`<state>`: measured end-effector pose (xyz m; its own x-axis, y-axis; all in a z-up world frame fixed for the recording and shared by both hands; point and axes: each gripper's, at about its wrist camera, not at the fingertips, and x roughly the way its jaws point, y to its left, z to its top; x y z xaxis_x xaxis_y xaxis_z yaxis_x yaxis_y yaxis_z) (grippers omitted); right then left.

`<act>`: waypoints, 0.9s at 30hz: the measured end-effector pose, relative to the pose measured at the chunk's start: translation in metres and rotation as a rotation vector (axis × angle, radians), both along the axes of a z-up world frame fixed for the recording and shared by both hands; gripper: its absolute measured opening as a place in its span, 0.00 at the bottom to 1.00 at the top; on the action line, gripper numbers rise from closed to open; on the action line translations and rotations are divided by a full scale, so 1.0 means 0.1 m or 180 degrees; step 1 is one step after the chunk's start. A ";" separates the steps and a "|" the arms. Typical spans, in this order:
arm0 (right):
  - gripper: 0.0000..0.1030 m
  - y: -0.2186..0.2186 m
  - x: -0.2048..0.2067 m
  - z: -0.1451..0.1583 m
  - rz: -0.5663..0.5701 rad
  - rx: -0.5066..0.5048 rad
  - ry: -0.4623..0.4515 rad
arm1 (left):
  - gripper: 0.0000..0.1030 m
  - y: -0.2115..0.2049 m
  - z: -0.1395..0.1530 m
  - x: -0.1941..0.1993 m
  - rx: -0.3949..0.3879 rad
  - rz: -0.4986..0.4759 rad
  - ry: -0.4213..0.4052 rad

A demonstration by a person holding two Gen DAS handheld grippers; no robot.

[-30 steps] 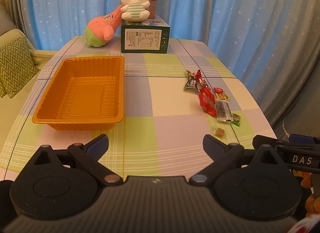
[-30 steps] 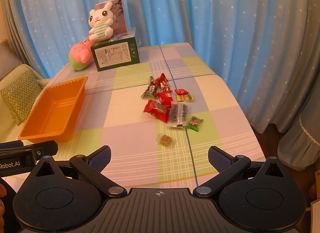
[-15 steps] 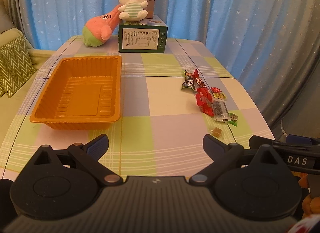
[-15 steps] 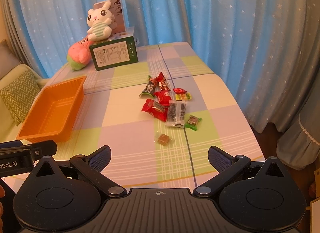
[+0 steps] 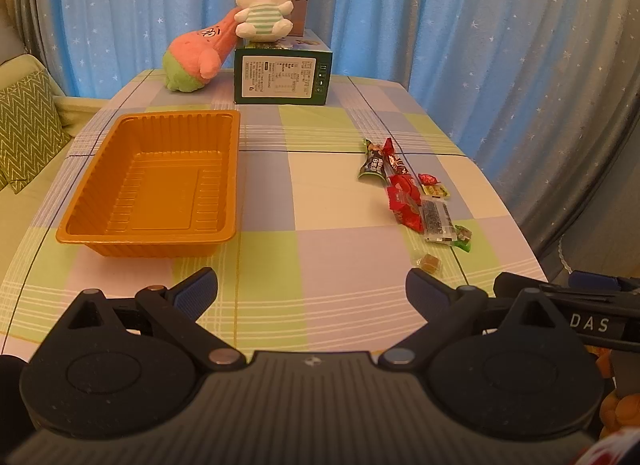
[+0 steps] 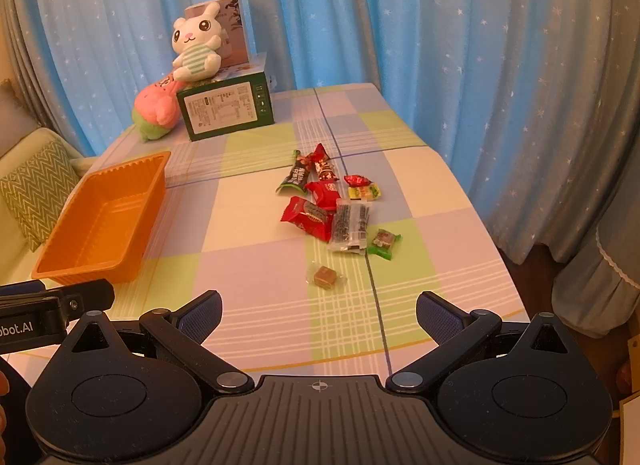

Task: Organize snacks
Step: 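Move both tools toward the pile of wrapped snacks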

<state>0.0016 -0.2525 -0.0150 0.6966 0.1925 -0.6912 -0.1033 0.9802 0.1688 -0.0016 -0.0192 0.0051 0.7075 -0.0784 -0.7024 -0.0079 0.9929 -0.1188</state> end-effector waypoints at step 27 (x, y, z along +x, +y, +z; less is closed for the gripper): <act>1.00 -0.03 -0.02 -0.02 -0.0021 0.0003 0.0021 | 0.97 -0.03 0.02 0.02 -0.0026 -0.0010 0.0020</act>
<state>0.0000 -0.2557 -0.0173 0.6932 0.1886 -0.6956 -0.0958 0.9807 0.1705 0.0007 -0.0221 0.0073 0.7027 -0.0862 -0.7062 -0.0058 0.9919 -0.1268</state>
